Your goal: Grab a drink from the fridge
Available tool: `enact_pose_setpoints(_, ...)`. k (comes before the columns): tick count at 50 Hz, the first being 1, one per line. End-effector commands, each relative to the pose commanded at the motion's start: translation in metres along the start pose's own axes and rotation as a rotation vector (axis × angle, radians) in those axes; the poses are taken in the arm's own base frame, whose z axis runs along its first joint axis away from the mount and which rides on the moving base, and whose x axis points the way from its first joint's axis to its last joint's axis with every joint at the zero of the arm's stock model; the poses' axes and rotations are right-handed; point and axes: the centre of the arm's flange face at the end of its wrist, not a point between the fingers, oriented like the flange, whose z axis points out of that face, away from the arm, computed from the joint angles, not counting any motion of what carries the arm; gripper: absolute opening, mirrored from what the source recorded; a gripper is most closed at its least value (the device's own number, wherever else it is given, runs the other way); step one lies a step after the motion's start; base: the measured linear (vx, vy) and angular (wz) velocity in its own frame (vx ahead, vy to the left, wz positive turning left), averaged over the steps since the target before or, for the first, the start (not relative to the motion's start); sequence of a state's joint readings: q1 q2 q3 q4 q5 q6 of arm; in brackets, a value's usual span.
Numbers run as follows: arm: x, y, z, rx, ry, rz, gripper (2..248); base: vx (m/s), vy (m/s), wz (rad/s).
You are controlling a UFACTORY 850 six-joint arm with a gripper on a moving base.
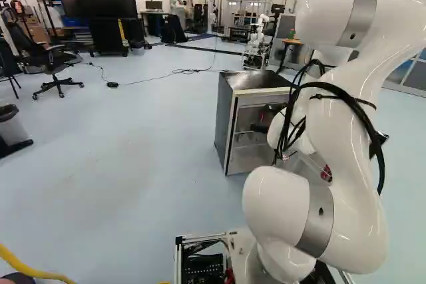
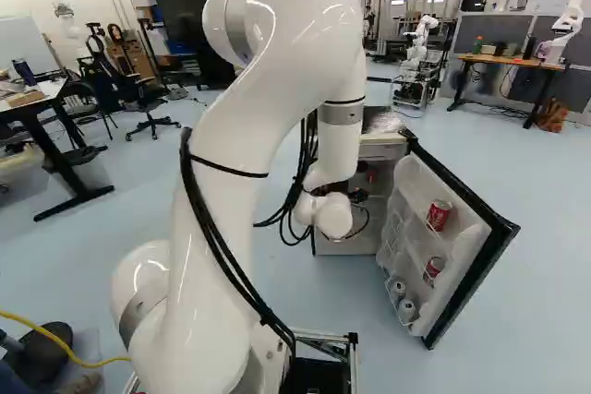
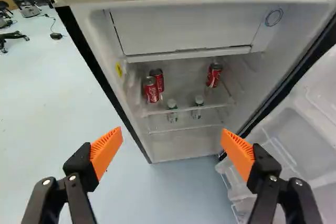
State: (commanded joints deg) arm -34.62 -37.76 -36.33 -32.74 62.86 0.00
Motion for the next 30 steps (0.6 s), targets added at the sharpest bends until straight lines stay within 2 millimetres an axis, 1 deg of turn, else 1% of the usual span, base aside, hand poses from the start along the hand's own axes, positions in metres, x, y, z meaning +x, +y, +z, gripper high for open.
enact_pose_setpoints(30,-0.025,0.034,0.046,-0.017,-0.008,0.016,247,0.000,0.000,0.000)
